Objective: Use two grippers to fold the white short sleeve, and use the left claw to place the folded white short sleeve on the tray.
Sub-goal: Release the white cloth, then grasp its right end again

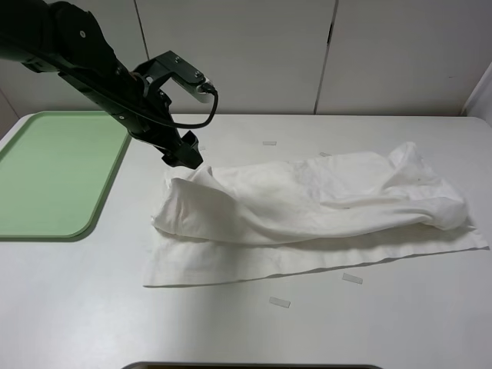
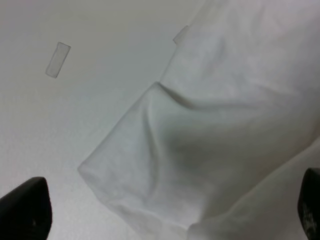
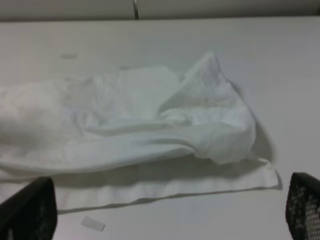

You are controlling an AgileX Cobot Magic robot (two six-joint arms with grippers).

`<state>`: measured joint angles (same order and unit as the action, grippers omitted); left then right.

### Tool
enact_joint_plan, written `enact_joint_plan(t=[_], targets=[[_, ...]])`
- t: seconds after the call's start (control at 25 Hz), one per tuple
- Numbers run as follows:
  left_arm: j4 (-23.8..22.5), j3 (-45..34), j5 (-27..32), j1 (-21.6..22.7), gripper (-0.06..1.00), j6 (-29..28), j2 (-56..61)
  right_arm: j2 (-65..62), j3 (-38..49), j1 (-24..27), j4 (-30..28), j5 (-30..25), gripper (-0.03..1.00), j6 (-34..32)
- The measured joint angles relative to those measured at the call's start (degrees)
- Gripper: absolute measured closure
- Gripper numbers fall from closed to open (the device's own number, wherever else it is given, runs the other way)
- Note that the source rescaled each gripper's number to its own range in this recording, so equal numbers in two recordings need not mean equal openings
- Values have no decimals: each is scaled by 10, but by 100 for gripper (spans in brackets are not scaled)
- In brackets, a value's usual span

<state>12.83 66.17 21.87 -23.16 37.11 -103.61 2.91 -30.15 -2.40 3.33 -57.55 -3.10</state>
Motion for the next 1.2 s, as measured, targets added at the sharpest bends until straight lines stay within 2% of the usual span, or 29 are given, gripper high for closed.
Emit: enact_joint_plan(t=[0.28,0.76,0.92,1.2], targets=[[0,0,0,0,-4,0,0,-32,20,0,-21,-12,-3,-1],[0,0,-1,0,-4,0,0,-32,20,1,-24,-12,-3,-1],[0,0,-1,0,-4,0,0,-32,20,32,-24,-12,-3,-1],[0,0,-1,0,-4,0,0,-32,20,40,-24,-12,-3,-1]])
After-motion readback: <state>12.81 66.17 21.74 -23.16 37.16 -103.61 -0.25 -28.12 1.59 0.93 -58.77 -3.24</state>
